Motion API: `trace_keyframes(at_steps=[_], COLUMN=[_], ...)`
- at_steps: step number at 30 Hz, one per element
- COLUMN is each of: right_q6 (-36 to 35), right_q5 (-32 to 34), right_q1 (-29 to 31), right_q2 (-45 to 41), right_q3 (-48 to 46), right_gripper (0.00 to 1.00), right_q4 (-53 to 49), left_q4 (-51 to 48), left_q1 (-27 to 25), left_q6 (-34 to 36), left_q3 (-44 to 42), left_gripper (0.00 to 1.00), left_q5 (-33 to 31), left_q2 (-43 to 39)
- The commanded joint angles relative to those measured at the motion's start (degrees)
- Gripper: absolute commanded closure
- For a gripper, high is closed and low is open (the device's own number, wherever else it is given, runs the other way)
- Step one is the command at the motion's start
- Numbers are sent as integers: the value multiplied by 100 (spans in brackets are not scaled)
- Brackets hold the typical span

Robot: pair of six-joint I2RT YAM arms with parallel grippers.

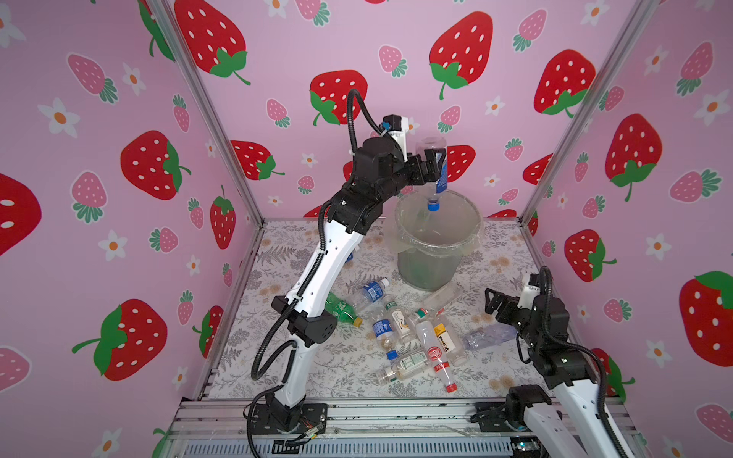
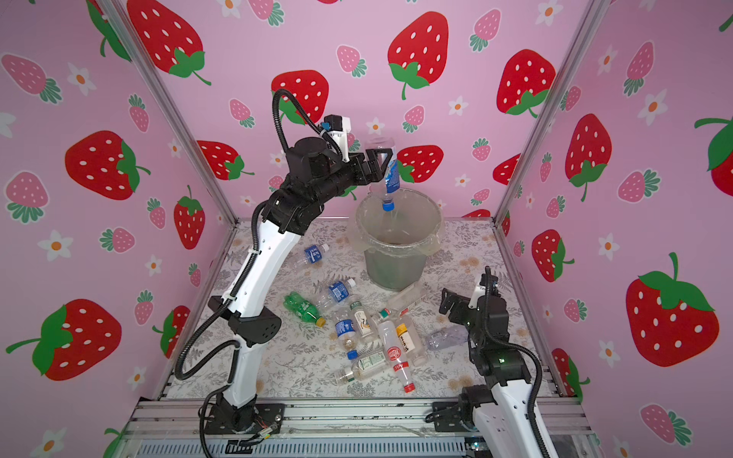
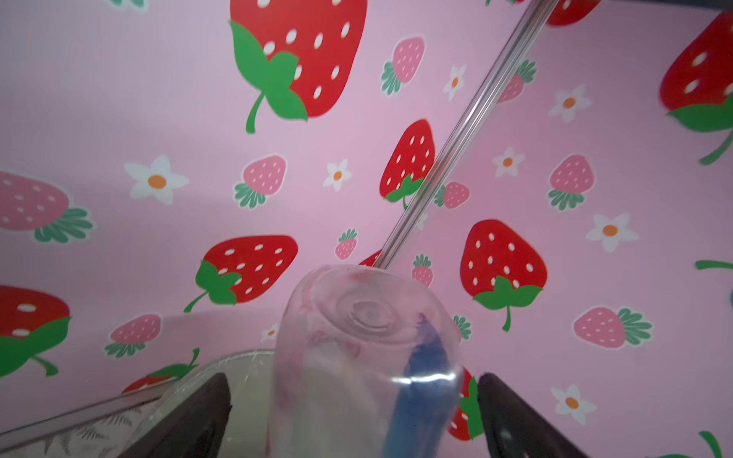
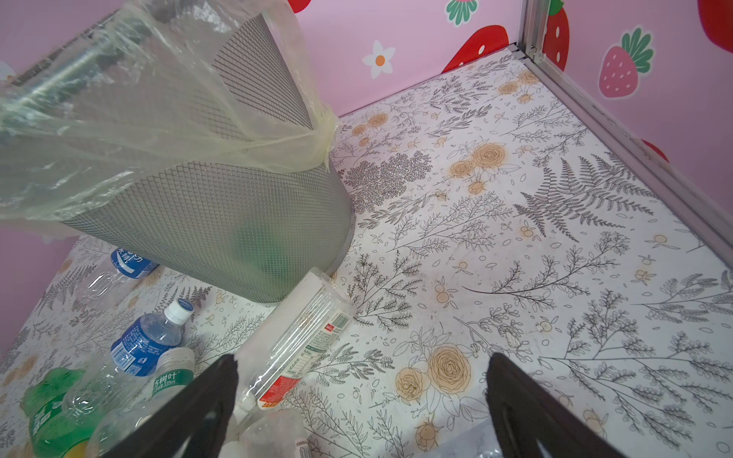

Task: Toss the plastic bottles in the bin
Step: 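Carry the clear bottle over the bin and release it with the left gripper, then draw the left gripper back toward the bottle pile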

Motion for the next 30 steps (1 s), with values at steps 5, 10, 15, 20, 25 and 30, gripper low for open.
trace_keyframes(at_steps=[5,10,15,20,25,30], right_q6=[-19,-29,-6,105,302,494], right_q5=[13,-16,-50,-128,-271,-153], right_q1=[-21,-19,-16,-19,-21,-15], right_q2=[-103,-59,63,147,328,572], right_q3=[-53,-68,-83,-154,-192,36], right_gripper=[1,1,1,1,1,1], right_q4=[42,66,77,104,89,-270], left_q4=[1725,1383,1436,1334,1174,902], left_q1=[14,26,54,204,587,1027], left_q6=[-141,186,226,67,-269,-314], left_q3=[-4444,-5492,-7066,-8474,-9687,-10325], left_gripper=[1,1,1,1,1,1], left_q5=[-311,-897,-1513,-1846,-1606,-1236], left_q2=[-2770,-3753,-4838,-5668,-6148,-6406])
